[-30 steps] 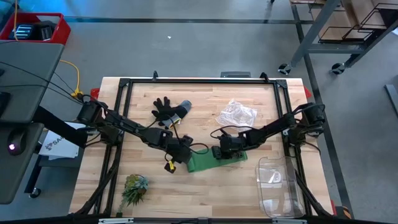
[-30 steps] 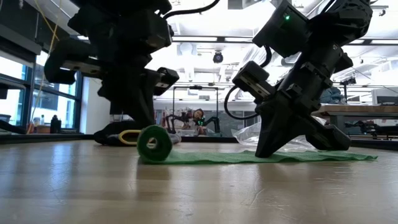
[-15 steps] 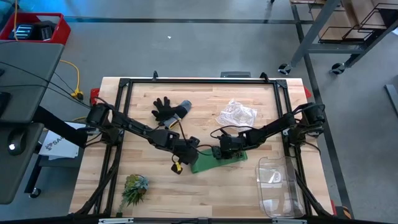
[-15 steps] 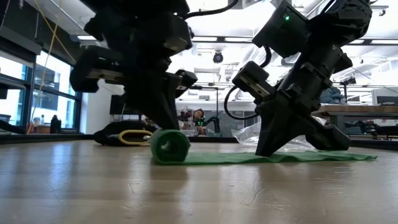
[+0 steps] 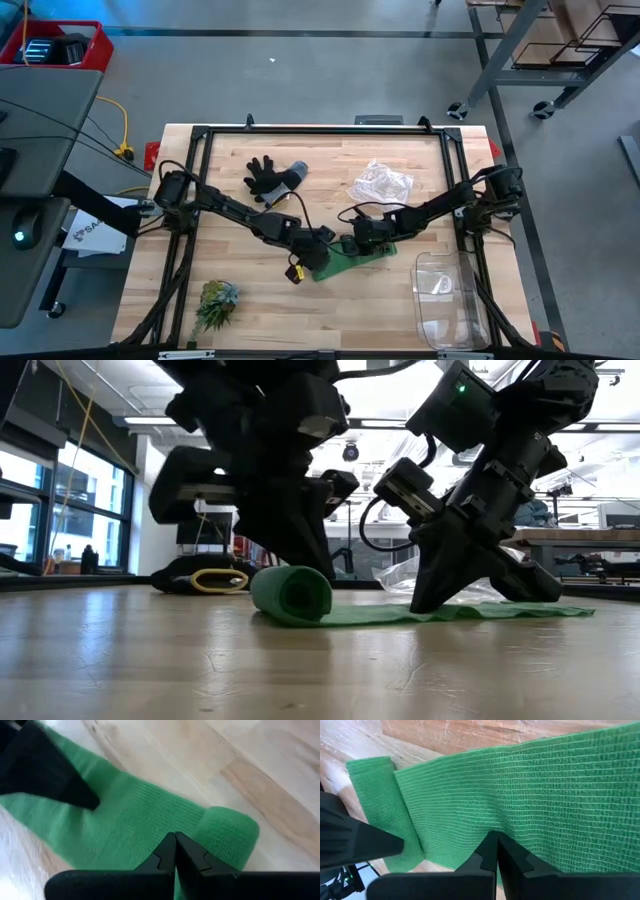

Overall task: Roll bandage
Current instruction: Roll the green bandage

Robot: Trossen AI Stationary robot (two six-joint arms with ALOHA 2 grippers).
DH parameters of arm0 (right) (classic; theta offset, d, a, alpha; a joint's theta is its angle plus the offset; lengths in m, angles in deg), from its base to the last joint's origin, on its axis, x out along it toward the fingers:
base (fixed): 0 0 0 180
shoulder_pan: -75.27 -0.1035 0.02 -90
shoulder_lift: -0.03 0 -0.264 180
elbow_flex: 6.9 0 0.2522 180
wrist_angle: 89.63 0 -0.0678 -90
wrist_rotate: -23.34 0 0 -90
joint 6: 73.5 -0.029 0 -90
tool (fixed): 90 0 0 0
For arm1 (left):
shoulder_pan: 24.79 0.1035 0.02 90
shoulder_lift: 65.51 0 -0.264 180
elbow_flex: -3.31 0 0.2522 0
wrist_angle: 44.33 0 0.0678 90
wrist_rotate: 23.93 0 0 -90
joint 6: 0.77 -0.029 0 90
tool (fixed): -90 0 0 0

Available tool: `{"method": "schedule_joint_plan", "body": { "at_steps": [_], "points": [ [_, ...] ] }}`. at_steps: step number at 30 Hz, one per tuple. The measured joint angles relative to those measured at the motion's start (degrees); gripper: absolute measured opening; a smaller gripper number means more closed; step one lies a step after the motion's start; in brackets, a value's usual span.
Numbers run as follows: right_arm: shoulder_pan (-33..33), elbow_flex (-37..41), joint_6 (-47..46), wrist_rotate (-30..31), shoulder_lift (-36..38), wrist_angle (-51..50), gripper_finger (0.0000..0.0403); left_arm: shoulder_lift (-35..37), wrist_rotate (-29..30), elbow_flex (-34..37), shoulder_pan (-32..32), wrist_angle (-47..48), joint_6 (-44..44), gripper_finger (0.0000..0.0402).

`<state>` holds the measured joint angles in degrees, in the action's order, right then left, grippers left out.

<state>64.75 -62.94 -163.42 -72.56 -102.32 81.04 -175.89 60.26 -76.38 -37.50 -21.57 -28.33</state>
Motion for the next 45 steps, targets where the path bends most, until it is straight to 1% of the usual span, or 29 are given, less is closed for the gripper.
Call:
{"method": "schedule_joint_plan", "body": {
  "at_steps": [3,6,8,10,12,14,17,19,22,25,30,34,43,45],
  "points": [
    [-0.01,0.02,0.06,0.22,0.0,0.18,0.0,-0.13,2.62,-1.77,0.0,1.2,-1.66,0.0],
    [-0.02,0.02,0.27,0.49,0.0,0.3,0.0,2.34,6.36,-3.74,0.06,3.36,-1.84,0.0],
    [-0.02,0.01,0.4,0.48,-0.02,0.39,0.0,4.27,8.19,-4.22,0.31,5.42,-0.29,0.0],
    [-0.02,0.02,0.39,0.5,-0.02,0.56,0.0,6.18,8.82,-4.14,0.75,8.72,2.87,0.0],
    [-0.02,0.01,0.43,0.48,-0.02,0.57,0.0,7.92,8.17,-4.18,1.09,12.7,6.24,0.0],
    [-0.02,0.0,0.44,0.48,-0.02,0.63,0.0,8.68,6.07,-3.52,1.17,15.69,7.82,0.0],
    [-0.02,0.0,0.66,0.43,-0.02,0.73,0.0,8.72,2.21,0.2,0.81,15.83,6.5,0.0],
    [-0.02,0.0,0.91,0.41,-0.02,0.72,0.0,8.67,0.26,2.47,0.38,13.96,4.06,0.0],
    [-0.02,0.0,0.98,0.28,0.0,0.72,0.0,8.71,0.14,3.85,-0.27,12.3,-0.4,0.0],
    [-0.02,0.0,0.96,0.26,0.0,0.74,0.0,8.73,0.12,3.86,-0.52,11.62,-2.51,0.0],
    [-0.02,0.0,0.96,0.21,0.0,0.74,0.0,8.75,-0.11,3.86,-0.5,8.9,-1.37,0.0],
    [-0.02,0.0,0.93,0.17,0.0,0.74,0.0,7.63,-2.36,3.82,-0.5,7.53,-1.18,0.0],
    [-0.02,0.0,1.33,0.06,0.0,0.74,0.0,7.21,-1.91,3.79,-0.61,6.8,-0.88,0.0],
    [-0.01,0.0,1.39,0.04,0.0,0.74,0.0,6.79,-0.42,3.78,-0.63,6.92,-1.05,0.0]
  ]
}}
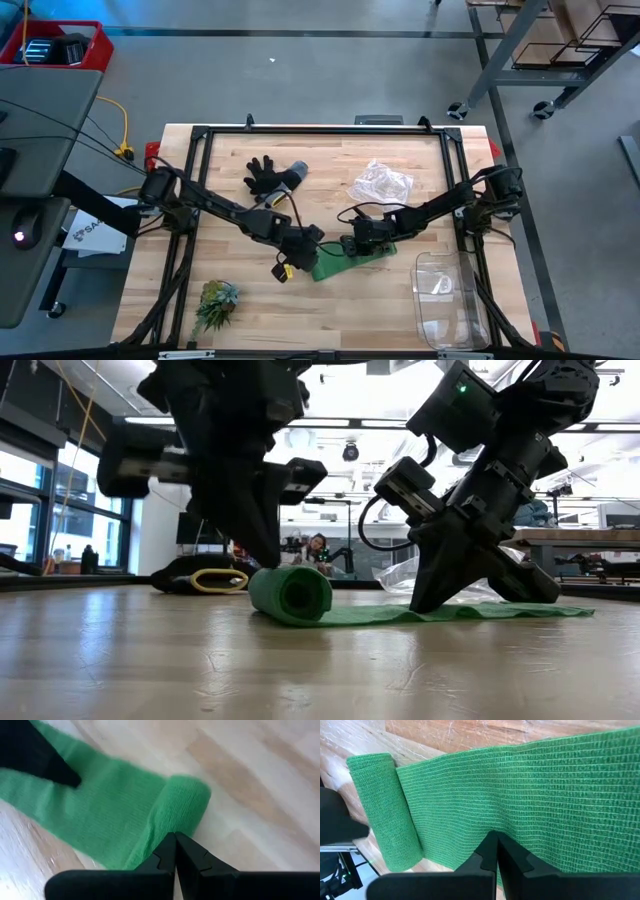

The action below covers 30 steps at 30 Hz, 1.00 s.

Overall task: Roll bandage
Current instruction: Roll the green bandage

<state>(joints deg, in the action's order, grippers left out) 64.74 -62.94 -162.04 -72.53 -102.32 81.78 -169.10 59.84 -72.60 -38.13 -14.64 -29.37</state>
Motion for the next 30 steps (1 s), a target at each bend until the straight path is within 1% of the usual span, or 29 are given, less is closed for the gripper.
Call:
{"method": "schedule_joint_plan", "body": {
  "at_steps": [9,18,23,24,27,28,30],
  "points": [
    [0.0,0.0,0.1,-0.08,0.02,0.02,0.0,-1.64,0.91,-0.03,0.19,-1.84,0.02,0.0],
    [0.01,0.0,0.1,-0.15,0.02,0.2,0.0,-2.09,1.96,0.02,0.37,-8.07,-0.03,0.0],
    [0.01,0.0,0.1,-0.19,0.0,0.21,0.0,-5.12,1.9,0.06,0.32,-13.54,-0.27,0.0],
    [0.01,0.0,0.07,-0.2,0.02,0.23,0.0,-5.69,2.79,-0.23,0.32,-13.62,-1.17,0.0],
    [0.02,0.0,0.08,-0.2,0.0,0.26,0.0,-5.22,11.65,-3.38,0.16,-10.92,-3.03,0.0],
    [0.05,0.0,0.1,-0.18,0.02,0.37,0.0,-4.16,13.2,-4.71,0.51,-9.56,-3.01,0.0],
    [0.05,-0.02,0.1,-0.22,0.01,0.28,0.0,-1.62,13.57,-6.81,1.54,-6.96,-1.86,0.0]
  ]
}}
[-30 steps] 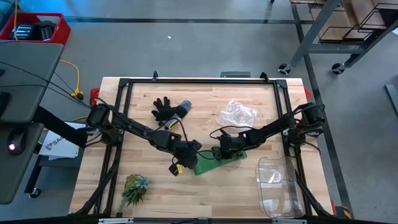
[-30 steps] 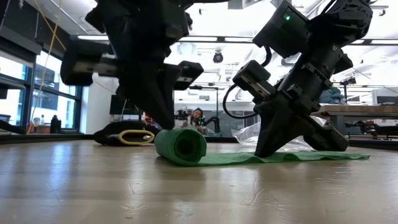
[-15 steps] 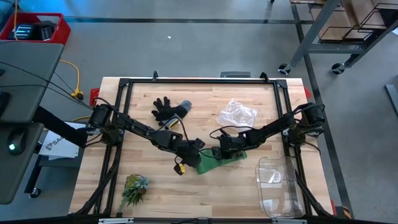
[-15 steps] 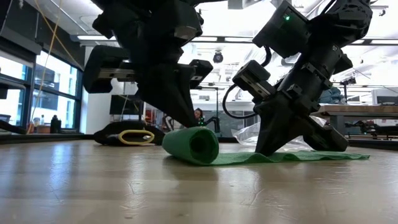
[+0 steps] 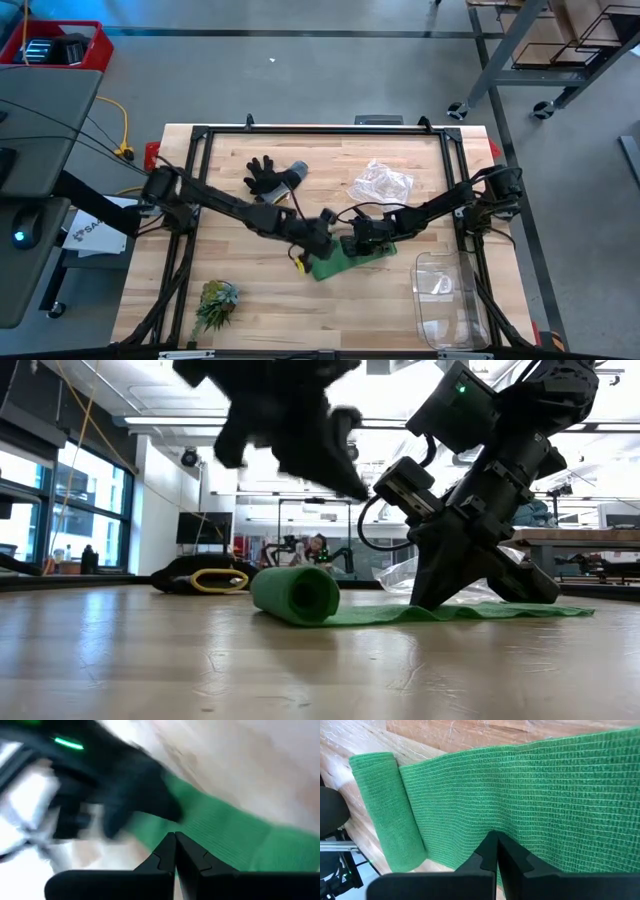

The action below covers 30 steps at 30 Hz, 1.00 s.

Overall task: Roll bandage
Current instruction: Roll the green bandage

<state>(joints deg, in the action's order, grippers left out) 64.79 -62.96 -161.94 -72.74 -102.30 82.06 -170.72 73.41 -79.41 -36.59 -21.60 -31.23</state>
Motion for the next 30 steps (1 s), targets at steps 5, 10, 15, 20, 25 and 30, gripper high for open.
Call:
{"method": "schedule_joint_plan", "body": {
  "at_steps": [5,10,15,20,25,30],
  "points": [
    [0.0,0.0,0.0,-0.02,0.01,0.13,0.0,3.17,-8.83,-0.02,2.0,11.51,5.91,0.0],
    [0.0,0.0,0.46,-0.02,0.0,0.14,0.0,2.95,-14.3,3.17,1.4,15.71,-0.42,0.0],
    [0.0,0.0,0.46,0.0,-0.01,0.17,0.0,2.99,-17.1,4.77,-0.13,9.94,-4.61,0.0],
    [0.07,0.0,0.44,0.0,0.0,0.13,0.0,2.14,-17.34,4.77,-0.78,8.9,-2.47,0.0],
    [0.45,0.0,0.44,-0.08,0.0,0.07,0.0,-0.08,-16.23,4.83,-1.0,8.65,-1.86,0.0],
    [0.5,0.0,0.44,-0.15,-0.01,0.04,0.0,-1.39,-15.83,4.83,-0.98,8.29,1.04,0.0]
  ]
}}
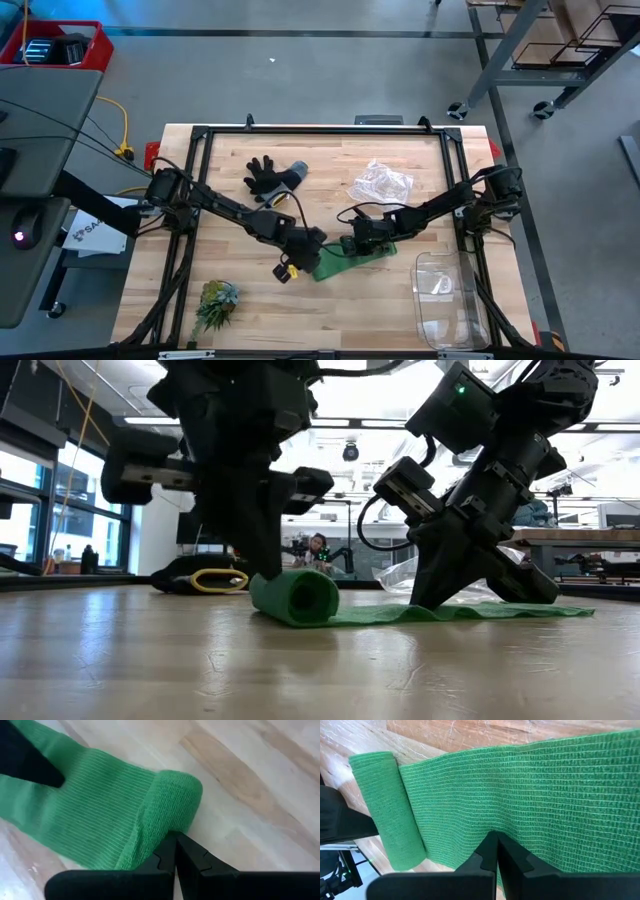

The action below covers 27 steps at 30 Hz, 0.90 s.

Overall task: Roll bandage
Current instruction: Roll the green bandage

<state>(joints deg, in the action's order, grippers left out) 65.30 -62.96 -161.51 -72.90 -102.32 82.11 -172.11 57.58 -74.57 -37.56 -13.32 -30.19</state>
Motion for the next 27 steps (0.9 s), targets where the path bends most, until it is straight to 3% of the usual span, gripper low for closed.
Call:
{"method": "schedule_joint_plan", "body": {
  "at_steps": [17,22,27],
  "points": [
    [0.02,0.0,0.0,-0.05,0.02,0.16,0.0,-1.36,0.68,-0.11,2.27,-11.87,-1.93,0.0],
    [0.02,0.04,0.27,-0.02,0.01,0.5,0.0,0.54,10.62,-3.56,2.32,-7.3,-2.56,0.0],
    [0.24,0.04,1.51,-0.09,-0.04,1.34,0.0,6.48,10.27,-3.85,4.19,1.18,4.76,0.0]
  ]
}}
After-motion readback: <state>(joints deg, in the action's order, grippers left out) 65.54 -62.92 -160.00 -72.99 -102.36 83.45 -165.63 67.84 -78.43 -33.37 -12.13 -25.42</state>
